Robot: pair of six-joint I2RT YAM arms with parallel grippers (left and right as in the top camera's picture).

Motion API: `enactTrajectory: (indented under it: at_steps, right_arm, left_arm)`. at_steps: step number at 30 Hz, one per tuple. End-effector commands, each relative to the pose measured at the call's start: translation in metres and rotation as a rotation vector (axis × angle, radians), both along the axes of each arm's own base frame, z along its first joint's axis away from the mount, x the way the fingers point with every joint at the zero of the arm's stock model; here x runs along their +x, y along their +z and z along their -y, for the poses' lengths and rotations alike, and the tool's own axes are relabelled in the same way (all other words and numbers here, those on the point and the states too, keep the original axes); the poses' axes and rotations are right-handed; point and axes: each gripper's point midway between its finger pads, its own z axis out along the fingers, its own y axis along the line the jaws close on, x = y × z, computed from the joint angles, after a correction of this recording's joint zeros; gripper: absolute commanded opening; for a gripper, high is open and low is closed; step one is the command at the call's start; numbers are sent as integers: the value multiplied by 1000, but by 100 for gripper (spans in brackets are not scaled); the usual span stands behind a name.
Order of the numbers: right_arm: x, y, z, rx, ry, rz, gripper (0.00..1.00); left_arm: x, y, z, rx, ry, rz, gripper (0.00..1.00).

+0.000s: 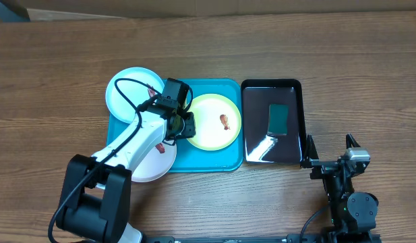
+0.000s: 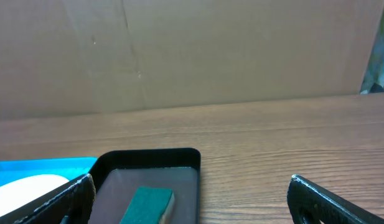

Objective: Clean dirty plates on tray and stack at the side
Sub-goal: 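Move the left gripper over the yellow plate's left rim, then lower the left gripper and pinch the yellow plate's rim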

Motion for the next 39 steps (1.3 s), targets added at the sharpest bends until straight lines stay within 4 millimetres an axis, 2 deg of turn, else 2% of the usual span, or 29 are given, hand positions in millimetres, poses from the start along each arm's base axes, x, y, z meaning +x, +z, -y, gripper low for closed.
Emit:
enactTrajectory:
  at_steps: [1, 6, 16, 22, 29, 32, 39]
  right_arm:
    - [0, -3, 0, -4, -1, 0, 100]
    - [0, -3, 0, -4, -1, 0, 100]
    - [0, -3, 0, -3, -1, 0, 100]
    - [0, -3, 0, -4, -1, 0, 100]
    - [0, -3, 0, -4, -1, 0, 100]
    - [0, -3, 0, -4, -1, 0, 100]
    - [0, -3, 0, -4, -1, 0, 100]
  left_arm:
    - [10, 2, -5, 39, 25, 30, 28]
    - [8, -1, -5, 39, 40, 21, 20]
    - [12, -5, -8, 60, 54, 28, 24]
    - [18, -8, -7, 61, 57, 47, 19]
    - [16, -15, -9, 72, 58, 30, 20]
    - [15, -20, -10, 79, 58, 17, 14]
    - [19, -18, -9, 75, 61, 29, 4]
